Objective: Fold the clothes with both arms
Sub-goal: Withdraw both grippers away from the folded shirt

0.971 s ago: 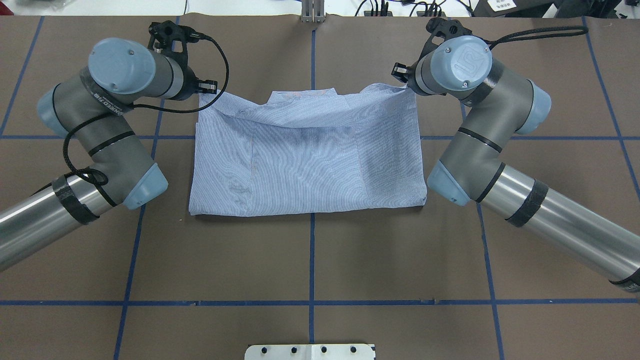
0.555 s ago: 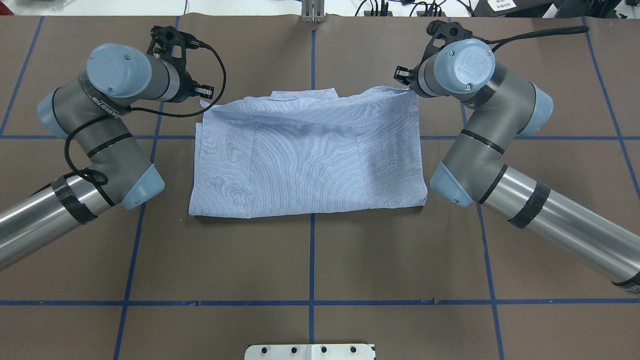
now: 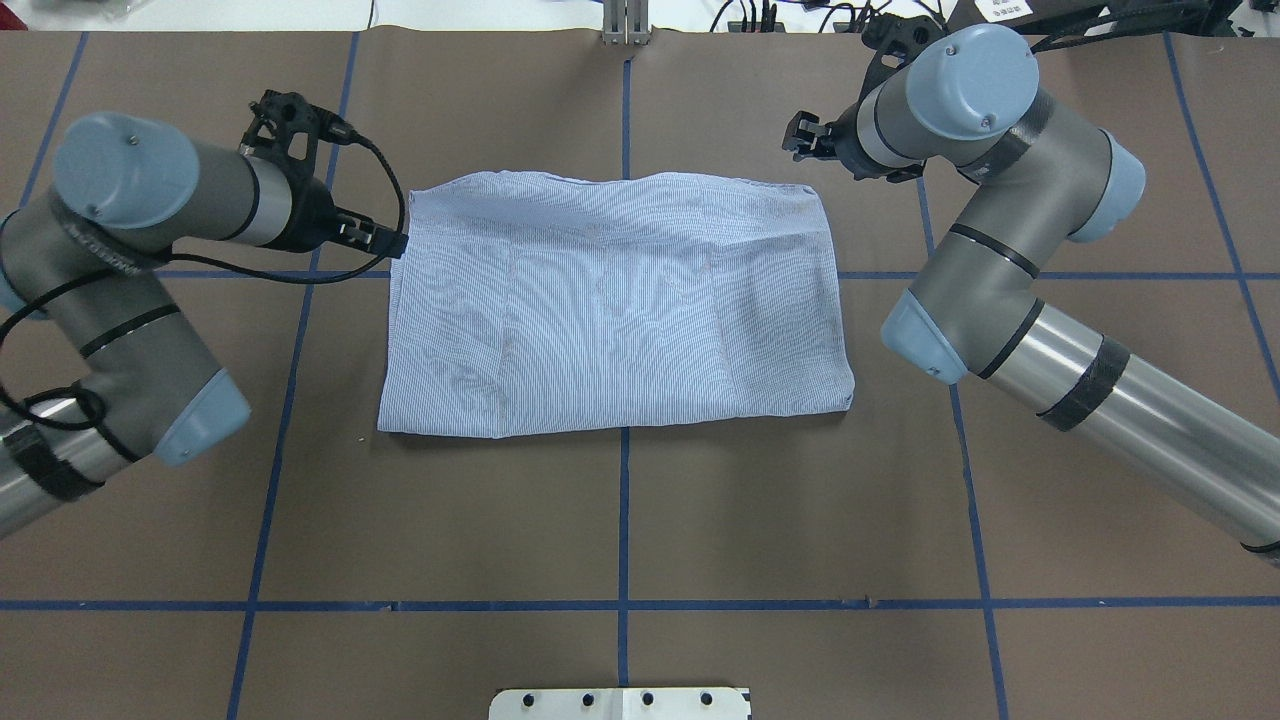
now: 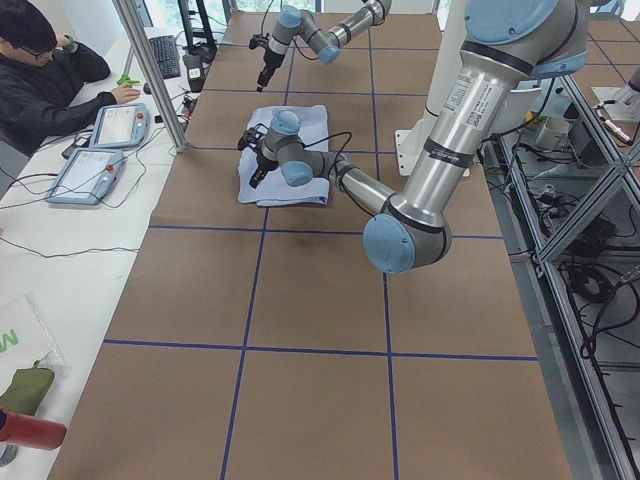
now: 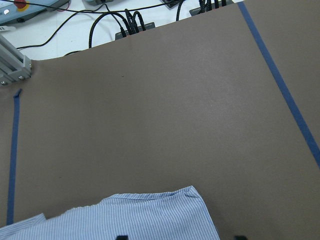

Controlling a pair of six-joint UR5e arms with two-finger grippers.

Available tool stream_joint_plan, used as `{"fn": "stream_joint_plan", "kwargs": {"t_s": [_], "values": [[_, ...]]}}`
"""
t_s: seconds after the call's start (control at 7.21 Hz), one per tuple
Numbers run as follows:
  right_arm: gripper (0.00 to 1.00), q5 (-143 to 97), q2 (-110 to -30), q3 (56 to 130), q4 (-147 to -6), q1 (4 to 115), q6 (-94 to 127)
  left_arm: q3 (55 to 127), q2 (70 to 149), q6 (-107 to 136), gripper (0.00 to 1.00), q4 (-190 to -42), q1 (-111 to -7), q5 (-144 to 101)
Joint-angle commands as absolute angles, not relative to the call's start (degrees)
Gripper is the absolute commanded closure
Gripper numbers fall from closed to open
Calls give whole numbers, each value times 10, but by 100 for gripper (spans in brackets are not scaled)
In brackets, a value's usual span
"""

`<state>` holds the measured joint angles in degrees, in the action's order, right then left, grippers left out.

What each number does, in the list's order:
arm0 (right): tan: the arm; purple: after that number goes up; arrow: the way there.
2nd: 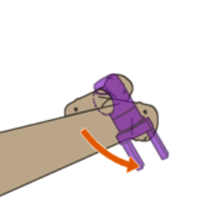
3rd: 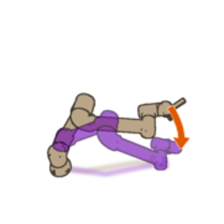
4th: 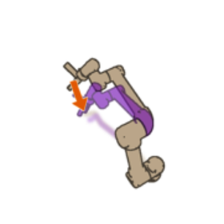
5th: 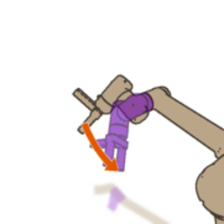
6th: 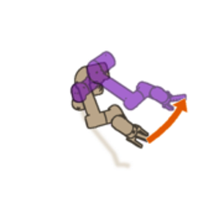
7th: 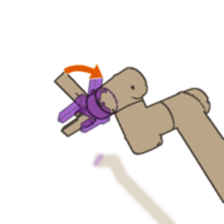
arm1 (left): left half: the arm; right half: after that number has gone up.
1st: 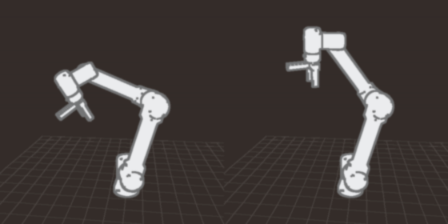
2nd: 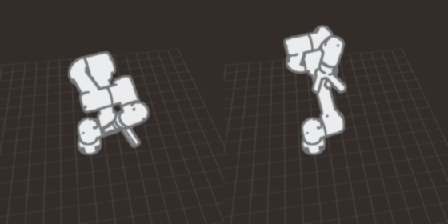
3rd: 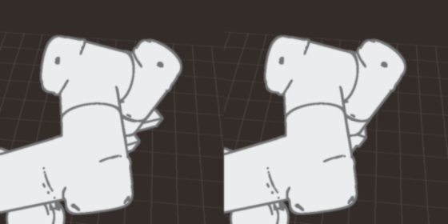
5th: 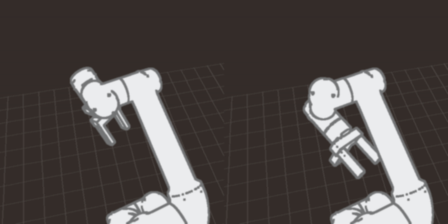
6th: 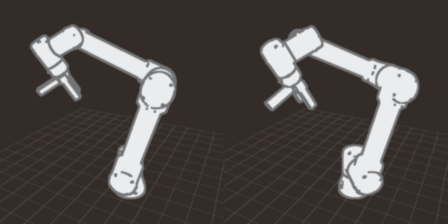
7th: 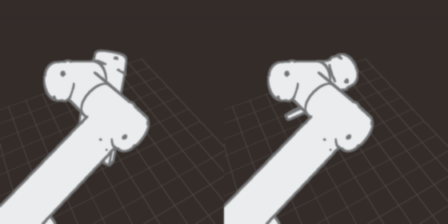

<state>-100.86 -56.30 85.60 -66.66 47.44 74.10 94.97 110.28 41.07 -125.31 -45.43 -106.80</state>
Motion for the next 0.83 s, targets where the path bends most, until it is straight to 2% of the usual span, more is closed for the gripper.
{"fn": "stream_joint_plan", "kwargs": {"t_s": [0.0,0.28,0.55,0.69], "values": [[0,-1010,-564,858,-666,475,740,1044,1000,502,0,-1293,-405,-1066],[0,-1007,-565,862,-666,475,740,1049,974,578,0,-1331,-326,-1009],[0,-1007,-565,862,-666,475,741,1037,979,622,20,-1333,-277,-970],[0,-1007,-565,863,-666,475,741,1031,982,624,34,-1334,-273,-964]]}}
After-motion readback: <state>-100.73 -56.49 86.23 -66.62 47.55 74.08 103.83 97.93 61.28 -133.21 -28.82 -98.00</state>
